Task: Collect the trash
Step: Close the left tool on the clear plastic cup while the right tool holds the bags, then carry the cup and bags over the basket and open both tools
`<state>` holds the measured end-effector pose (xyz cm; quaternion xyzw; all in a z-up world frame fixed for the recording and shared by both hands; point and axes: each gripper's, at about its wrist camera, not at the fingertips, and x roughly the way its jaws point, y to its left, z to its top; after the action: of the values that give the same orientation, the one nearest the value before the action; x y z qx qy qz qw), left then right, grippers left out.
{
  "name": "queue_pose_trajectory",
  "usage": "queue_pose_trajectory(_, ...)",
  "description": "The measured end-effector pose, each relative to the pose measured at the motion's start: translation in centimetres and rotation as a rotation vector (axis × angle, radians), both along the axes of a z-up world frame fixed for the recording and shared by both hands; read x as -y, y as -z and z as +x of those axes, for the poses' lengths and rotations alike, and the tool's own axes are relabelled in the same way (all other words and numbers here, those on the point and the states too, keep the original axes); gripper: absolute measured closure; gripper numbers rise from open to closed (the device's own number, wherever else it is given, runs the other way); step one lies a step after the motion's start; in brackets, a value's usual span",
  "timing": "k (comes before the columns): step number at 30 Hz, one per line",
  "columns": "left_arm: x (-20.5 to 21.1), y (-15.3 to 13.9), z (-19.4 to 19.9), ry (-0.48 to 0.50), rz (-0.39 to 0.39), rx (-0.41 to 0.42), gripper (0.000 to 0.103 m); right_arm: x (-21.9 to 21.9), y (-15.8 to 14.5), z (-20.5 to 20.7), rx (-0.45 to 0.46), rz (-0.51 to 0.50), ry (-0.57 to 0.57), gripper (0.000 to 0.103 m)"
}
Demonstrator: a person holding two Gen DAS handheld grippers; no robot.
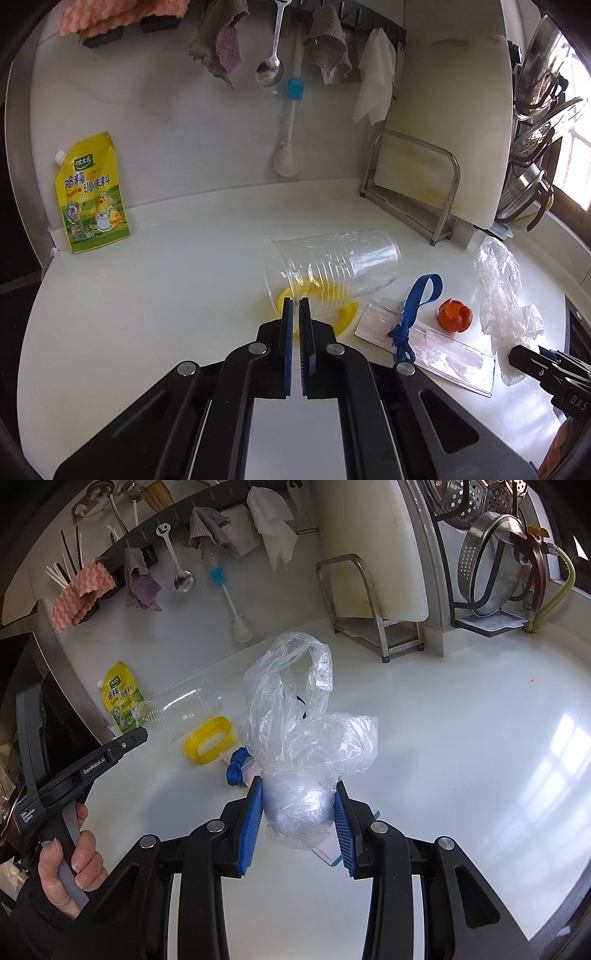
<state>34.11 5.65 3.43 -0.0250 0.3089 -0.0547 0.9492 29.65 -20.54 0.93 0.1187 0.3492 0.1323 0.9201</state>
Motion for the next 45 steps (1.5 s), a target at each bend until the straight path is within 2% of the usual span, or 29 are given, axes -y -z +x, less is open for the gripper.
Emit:
queue_pose_trajectory(9,0.1,-1.4,-6.4,-0.036,0.081,0.032,0.099,0.5,-1.1,-4.3,0.019,-0.009,0.014,0.068)
queue_pose_trajectory(20,1.2,-3.6,-15.6,-0.003,0.092,0.056,0.099,0.6,-2.4,-14.3,0.046,0.000,0.066,0.068)
queue_pose_trajectory(29,1.9,-4.4,-23.7,0.049,0.077,0.072,0.099,0.5,-1.8,-22.5,0.043,0.028,0.098,0.068)
queue_pose_trajectory(36,2.9,-3.4,-29.4,0.099,0.045,0.055,0.099,0.6,-1.0,-29.0,0.043,0.001,0.134,0.068)
queue_pose_trajectory(45,4.7,-0.5,-35.0,0.172,0.057,0.000,0.099,0.1,1.8,-35.3,0.002,-0.030,0.141,0.068)
